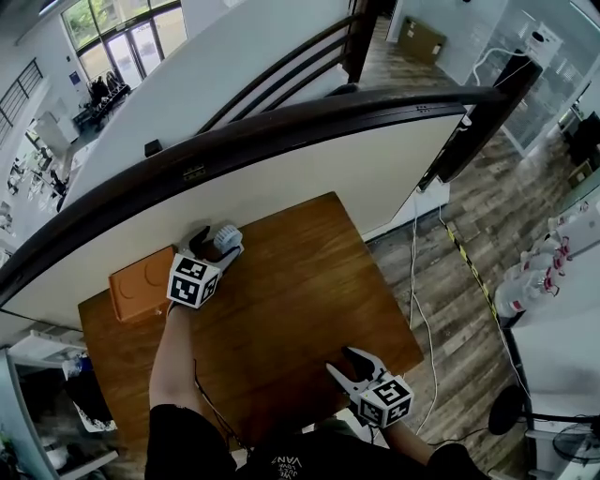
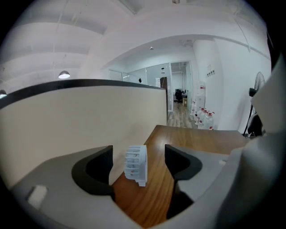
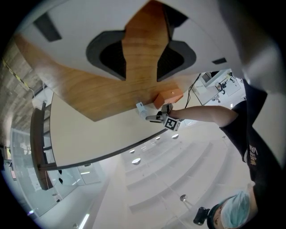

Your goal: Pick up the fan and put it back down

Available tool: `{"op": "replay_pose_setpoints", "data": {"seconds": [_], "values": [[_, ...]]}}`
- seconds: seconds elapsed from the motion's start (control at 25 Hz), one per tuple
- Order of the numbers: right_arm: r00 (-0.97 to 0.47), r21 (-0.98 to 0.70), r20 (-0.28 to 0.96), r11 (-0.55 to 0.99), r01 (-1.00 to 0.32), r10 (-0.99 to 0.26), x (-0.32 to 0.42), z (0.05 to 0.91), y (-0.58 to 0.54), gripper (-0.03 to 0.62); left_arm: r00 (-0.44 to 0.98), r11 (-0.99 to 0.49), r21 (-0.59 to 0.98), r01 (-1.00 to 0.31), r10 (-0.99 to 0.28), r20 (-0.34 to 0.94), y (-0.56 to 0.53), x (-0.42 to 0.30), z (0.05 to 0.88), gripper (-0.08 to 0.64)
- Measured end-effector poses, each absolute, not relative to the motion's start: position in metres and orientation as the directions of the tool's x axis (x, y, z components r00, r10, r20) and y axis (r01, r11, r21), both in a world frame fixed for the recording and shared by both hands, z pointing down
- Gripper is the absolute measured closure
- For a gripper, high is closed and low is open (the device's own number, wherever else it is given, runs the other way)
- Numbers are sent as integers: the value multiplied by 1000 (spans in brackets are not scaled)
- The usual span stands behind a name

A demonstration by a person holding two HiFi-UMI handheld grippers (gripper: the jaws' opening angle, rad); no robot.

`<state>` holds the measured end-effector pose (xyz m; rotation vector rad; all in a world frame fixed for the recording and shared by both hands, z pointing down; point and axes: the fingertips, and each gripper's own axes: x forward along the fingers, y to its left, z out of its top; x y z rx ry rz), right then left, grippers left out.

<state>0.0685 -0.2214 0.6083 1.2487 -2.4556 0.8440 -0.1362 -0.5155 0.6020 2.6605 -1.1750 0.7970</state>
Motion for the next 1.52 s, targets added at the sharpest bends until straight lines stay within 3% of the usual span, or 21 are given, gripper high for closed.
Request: {"op": "replay_pose_setpoints", "data": {"seconds": [0.24, 0.52, 0.84, 1.2, 1.36, 1.52], "values": [[-616, -374, 455, 490, -787, -643, 76, 599, -207, 405, 550, -660, -110, -743, -697, 460, -486, -130, 570, 199], [-634, -358, 425, 523, -773, -646, 93, 588, -192, 405, 512, -561, -119, -819, -809, 287, -429, -118, 517, 201], [-669, -344, 390, 574, -743, -633, 109, 574, -165, 405, 459, -487, -105, -867, -862, 213, -339, -106, 491, 209], [-695, -324, 336, 615, -719, -636, 127, 559, -140, 405, 382, -400, -118, -909, -912, 149, -245, -90, 477, 467], [-698, -318, 318, 622, -716, -641, 133, 556, -132, 405, 370, -388, -106, -915, -916, 157, -212, -76, 481, 532], [-697, -309, 307, 625, -717, -648, 138, 552, -128, 405, 393, -415, -94, -905, -900, 188, -182, -53, 490, 549]]}}
